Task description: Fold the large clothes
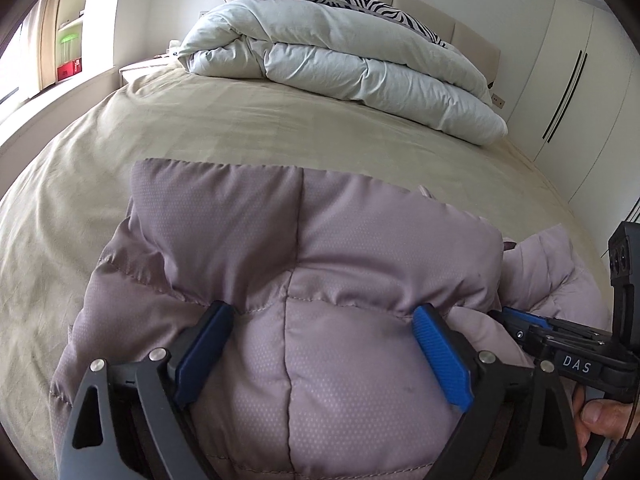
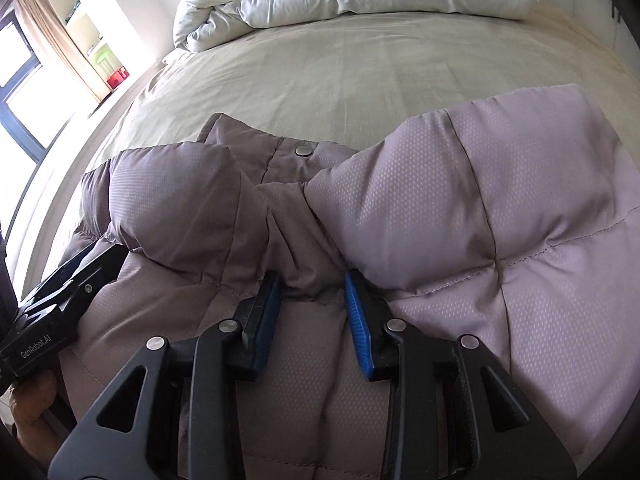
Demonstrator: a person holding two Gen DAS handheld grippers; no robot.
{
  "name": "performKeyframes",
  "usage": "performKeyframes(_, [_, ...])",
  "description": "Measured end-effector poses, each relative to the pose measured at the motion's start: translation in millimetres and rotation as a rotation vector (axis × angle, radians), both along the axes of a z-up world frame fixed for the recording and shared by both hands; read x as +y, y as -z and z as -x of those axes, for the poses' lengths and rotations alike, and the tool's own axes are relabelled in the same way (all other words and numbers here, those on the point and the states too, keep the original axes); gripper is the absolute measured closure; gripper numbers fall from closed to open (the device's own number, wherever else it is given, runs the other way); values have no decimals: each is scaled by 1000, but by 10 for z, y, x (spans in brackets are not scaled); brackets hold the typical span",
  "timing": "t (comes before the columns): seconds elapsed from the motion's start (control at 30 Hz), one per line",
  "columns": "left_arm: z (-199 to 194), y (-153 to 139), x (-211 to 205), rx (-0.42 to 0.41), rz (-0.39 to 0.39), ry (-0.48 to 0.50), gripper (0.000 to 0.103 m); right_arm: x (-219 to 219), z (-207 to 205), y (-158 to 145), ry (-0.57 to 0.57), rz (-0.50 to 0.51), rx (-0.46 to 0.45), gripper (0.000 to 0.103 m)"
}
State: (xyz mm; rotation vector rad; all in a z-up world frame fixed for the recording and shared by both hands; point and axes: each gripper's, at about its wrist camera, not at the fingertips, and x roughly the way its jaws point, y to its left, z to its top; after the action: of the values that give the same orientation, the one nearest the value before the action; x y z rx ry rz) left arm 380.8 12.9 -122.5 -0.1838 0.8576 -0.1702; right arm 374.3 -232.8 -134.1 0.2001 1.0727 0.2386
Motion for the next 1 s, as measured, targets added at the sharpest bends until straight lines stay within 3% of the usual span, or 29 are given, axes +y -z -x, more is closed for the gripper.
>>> performKeyframes(0.7, [-14,40,-50,20,-31,5,7,111,45,22,-4,58,-70,72])
performKeyframes(0.8, [145,-155,17,26,-14,-15,13,26,155,-138,-1,13,-81,69])
performKeyframes(0.87, [361,-341,28,-15,-13,-18,17,-89,338,-339,10,-34,-109,69])
performKeyframes(1.0, [702,-532,-220,-89,-139,75,17,-400,696,-713,36,4,-185,63])
